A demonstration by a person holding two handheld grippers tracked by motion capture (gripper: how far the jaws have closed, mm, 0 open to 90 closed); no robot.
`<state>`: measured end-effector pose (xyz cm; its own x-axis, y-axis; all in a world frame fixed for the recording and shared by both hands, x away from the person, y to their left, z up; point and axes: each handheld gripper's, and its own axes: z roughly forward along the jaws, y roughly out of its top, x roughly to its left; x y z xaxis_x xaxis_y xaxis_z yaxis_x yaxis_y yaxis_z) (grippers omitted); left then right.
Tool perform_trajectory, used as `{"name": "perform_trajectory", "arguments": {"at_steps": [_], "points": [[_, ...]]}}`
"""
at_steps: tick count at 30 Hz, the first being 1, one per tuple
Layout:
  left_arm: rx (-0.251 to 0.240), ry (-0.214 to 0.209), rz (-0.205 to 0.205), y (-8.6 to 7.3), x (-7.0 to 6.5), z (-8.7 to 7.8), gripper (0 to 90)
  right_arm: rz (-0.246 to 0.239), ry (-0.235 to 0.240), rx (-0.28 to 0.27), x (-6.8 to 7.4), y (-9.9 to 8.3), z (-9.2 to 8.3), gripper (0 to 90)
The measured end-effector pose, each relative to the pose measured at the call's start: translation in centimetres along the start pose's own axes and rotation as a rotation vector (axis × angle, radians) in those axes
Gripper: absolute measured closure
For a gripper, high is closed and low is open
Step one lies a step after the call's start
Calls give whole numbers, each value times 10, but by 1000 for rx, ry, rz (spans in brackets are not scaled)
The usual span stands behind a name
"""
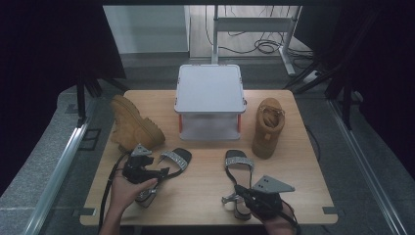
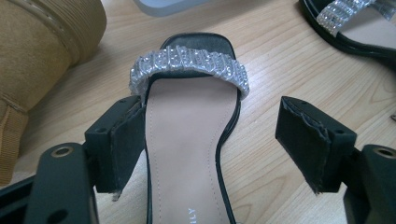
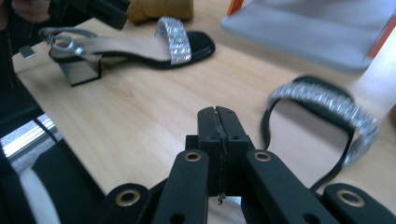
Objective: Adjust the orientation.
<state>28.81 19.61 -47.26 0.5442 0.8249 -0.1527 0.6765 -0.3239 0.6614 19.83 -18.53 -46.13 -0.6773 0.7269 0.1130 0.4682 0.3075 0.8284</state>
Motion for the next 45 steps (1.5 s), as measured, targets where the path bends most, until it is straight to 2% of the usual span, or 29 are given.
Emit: {"name": "perform_trajectory", "arguments": {"at_steps": [2,5,6,10,18,24,28,32,38,45], "points": [[7,2,6,0,0,2,245,8,10,19,5,-7,2,897],[10,0,7,0,0,3,245,-1,19,44,11,-13,6,897],[15,1,8,1,-1,3,245,-15,19,69,17,-18,13,898],[17,2,4,0,0,4,245,-8,25,109,23,-27,21,897],[12,7,-7,-1,2,2,245,-55,-8,174,31,-36,27,898],[5,16,-18,-2,4,-1,244,-77,-29,179,29,-40,23,899],[3,19,-22,-3,5,-2,244,-90,-49,192,24,-43,18,899],[7,23,-22,-3,6,-3,244,-103,-119,214,12,-50,12,900],[1,25,-23,-3,6,-4,244,-53,-156,202,-12,-56,1,900],[9,25,-20,-4,7,-4,244,-15,-163,178,-33,-60,-7,900]]}}
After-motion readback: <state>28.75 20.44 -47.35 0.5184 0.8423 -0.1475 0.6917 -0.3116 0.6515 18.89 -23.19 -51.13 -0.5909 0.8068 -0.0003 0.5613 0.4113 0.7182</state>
